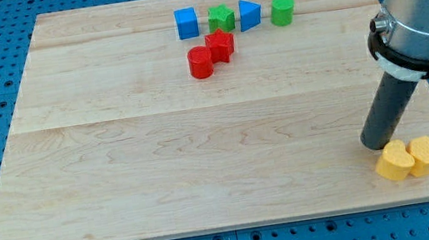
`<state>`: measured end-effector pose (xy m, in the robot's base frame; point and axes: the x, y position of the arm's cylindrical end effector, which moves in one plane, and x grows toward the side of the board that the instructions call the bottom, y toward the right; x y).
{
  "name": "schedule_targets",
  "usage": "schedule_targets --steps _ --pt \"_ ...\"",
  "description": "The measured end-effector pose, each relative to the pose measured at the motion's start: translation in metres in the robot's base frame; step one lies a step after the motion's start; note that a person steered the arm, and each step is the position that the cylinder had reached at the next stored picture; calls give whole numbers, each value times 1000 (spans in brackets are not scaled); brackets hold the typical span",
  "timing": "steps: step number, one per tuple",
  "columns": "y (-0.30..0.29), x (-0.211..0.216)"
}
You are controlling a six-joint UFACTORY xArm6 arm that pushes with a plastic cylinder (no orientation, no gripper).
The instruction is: Move the red circle to the top of the yellow hexagon
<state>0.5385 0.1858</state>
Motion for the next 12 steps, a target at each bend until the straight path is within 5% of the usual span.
schedule_targets --steps 3,5,7,9,12 --pt "-214 -89" --pt "-266 -189" --pt "-226 -212" --pt "-193 -161" --pt "-51 -145"
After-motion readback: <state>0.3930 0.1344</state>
